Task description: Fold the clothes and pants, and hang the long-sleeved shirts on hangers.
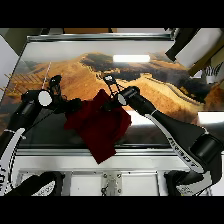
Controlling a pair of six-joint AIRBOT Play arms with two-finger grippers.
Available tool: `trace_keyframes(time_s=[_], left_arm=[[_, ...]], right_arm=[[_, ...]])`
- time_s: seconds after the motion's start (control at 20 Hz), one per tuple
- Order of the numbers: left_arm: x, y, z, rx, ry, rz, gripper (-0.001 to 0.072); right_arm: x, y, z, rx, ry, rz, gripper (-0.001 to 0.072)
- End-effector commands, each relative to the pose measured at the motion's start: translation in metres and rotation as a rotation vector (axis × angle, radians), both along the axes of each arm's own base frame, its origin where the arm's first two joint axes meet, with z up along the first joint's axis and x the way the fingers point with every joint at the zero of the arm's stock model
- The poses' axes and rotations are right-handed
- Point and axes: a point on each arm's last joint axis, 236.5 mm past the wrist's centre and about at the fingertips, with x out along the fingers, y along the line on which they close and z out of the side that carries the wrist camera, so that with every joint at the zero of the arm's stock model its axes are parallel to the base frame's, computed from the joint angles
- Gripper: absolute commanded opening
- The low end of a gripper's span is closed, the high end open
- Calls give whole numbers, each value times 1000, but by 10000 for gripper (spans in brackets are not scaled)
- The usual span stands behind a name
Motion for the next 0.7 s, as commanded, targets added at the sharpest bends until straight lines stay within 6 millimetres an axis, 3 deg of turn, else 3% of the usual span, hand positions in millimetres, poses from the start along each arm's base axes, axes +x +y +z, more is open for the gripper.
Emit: trace_keyframes(time_s=[0.0, 0.15, 0.2, 0.25, 0.4, 0.55, 0.65], left_arm=[[0, 1, 0, 1, 0, 1, 22], [-1, 1, 0, 2, 2, 0, 22], [-1, 1, 0, 2, 4, 0, 22], [-2, 1, -1, 2, 7, -1, 22], [-4, 3, -2, 12, 18, -3, 22], [-13, 8, 1, 21, 40, -16, 22], [-25, 16, 18, 26, 32, -32, 23]], right_arm=[[15, -12, -19, -66, -22, -73, 350], [17, -11, -29, -57, -12, -98, 349], [16, -12, -29, -64, -8, -97, 312], [15, -16, -29, -78, -4, -93, 143], [9, -22, -25, -119, 5, -45, 28], [-12, -42, -10, -218, 43, 53, 22], [-43, -66, 18, -291, 95, 128, 21]])
